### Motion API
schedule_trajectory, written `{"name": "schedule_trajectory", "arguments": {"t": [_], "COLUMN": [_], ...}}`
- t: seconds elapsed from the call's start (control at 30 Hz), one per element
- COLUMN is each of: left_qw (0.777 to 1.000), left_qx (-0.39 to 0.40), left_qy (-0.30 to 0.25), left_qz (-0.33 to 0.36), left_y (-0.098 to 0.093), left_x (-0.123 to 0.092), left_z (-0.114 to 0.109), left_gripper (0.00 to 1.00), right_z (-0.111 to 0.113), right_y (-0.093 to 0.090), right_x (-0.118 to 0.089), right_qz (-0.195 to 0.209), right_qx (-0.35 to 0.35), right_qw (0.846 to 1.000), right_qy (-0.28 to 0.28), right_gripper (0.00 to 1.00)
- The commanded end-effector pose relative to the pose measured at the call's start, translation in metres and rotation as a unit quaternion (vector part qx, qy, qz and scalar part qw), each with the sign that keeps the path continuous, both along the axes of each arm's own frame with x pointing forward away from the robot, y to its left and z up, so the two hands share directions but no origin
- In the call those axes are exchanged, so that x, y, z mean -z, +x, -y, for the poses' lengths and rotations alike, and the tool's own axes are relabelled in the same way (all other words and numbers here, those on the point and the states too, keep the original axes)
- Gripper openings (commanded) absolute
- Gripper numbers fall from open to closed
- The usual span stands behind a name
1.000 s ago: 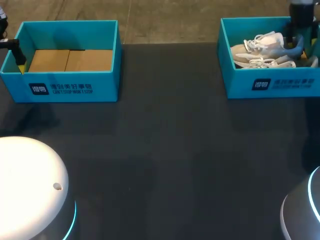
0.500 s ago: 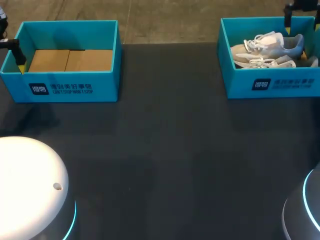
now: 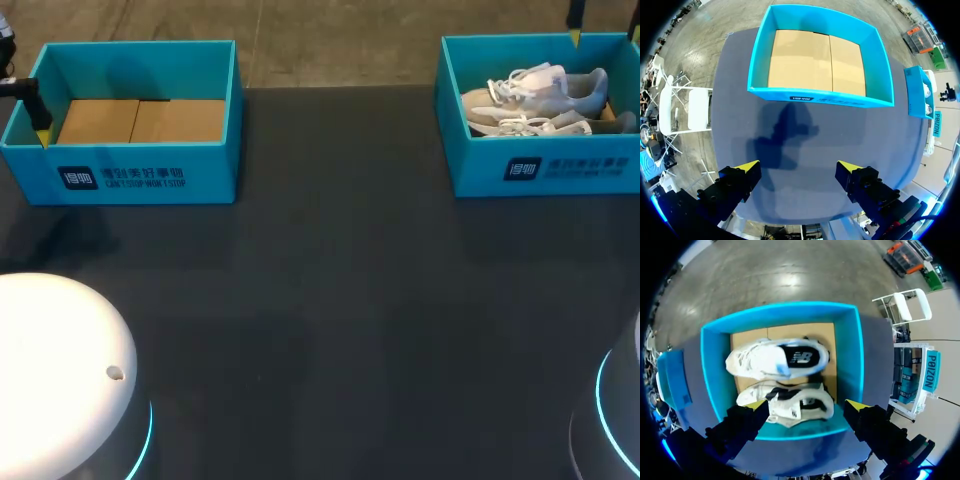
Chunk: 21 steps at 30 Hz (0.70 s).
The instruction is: Take the shoe out of the shoebox, open the shoe tongue, remove and reinsert the insole, then place the shoe into the shoebox
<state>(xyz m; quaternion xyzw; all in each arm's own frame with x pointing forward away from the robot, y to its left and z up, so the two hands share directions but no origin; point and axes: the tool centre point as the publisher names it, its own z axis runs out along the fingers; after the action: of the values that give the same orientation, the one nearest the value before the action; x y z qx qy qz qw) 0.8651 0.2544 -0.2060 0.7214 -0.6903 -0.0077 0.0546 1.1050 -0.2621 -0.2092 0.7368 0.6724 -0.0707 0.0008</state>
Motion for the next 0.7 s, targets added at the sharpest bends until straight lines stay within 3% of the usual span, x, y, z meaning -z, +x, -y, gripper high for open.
{"name": "schedule_trajectory", "arguments": {"t": [0.03, 0.3, 0.7], "left_qw": [1.000, 1.000, 1.000], "left_qx": [0.000, 0.000, 0.000], "left_qy": [0.001, 0.001, 0.001], "left_qz": [0.000, 0.000, 0.000], "left_y": [-0.001, -0.001, -0.001], "left_x": [0.000, 0.000, 0.000], "left_z": [0.000, 0.000, 0.000], "left_gripper": [1.00, 1.00, 1.00], "right_z": [-0.015, -0.045, -0.079], "right_y": [-0.046, -0.073, -0.110], "right_x": [-0.018, -0.030, -0.024], "right_qz": [0.044, 0.056, 0.059], "right_qx": [-0.010, -0.022, -0.024], "right_qw": [0.999, 0.998, 0.998], "right_qy": [0.003, 0.001, 0.015], "right_gripper": [1.00, 1.00, 1.00]}}
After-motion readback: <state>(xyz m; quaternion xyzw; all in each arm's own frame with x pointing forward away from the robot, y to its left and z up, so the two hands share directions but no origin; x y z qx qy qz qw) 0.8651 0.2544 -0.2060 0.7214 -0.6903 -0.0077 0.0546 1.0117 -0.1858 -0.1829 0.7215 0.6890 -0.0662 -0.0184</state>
